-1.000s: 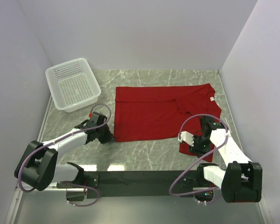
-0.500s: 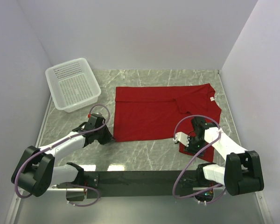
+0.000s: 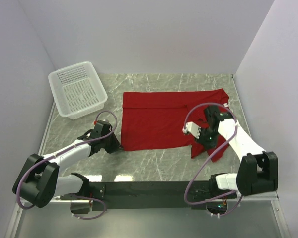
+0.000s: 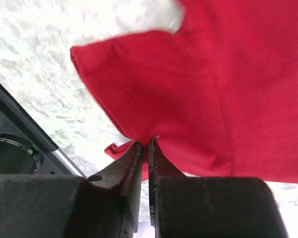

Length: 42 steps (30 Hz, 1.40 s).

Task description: Fold and stack the t-shirts

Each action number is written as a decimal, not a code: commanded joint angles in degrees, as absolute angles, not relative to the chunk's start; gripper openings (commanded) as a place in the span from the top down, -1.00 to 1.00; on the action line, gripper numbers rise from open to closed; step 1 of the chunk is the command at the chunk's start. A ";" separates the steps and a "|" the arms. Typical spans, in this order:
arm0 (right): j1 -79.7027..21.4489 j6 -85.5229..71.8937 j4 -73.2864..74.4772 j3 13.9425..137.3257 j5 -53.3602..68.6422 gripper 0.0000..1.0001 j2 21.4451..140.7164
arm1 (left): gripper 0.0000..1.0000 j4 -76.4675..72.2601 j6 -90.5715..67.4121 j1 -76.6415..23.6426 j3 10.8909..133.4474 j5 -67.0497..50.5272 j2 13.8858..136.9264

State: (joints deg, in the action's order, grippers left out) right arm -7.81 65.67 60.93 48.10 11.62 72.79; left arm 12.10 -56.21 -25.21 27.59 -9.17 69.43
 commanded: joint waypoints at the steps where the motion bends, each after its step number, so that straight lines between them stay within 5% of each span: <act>1: -9.22 63.21 65.83 54.91 15.65 0.77 78.11 | 0.99 9.58 -55.11 -25.22 27.60 -9.76 69.96; 8: -15.99 47.13 58.20 60.90 11.88 0.73 86.65 | 0.99 9.58 -55.11 -25.14 27.42 -9.84 70.05; 12: -16.44 38.60 52.22 64.77 8.10 0.23 87.89 | 0.99 9.23 -55.11 -25.22 27.42 -9.93 70.40; 15: -15.65 39.11 52.12 65.57 5.54 0.06 85.88 | 0.99 8.97 -55.02 -25.22 27.51 -10.02 70.84; 23: -12.65 49.65 61.34 55.57 14.76 0.14 77.53 | 0.99 8.61 -54.84 -25.14 27.95 -10.28 71.72; 30: -15.99 43.34 51.69 41.76 7.13 0.10 74.79 | 0.99 8.26 -54.32 -25.14 28.65 -11.07 73.12; 42: -17.84 36.48 43.16 39.11 2.37 0.06 77.69 | 0.99 7.56 -54.58 -25.14 27.95 -11.78 72.77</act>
State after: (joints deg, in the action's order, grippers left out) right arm -16.80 38.98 46.61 39.72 3.73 77.32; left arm 9.54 -55.18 -25.21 27.55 -10.72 73.03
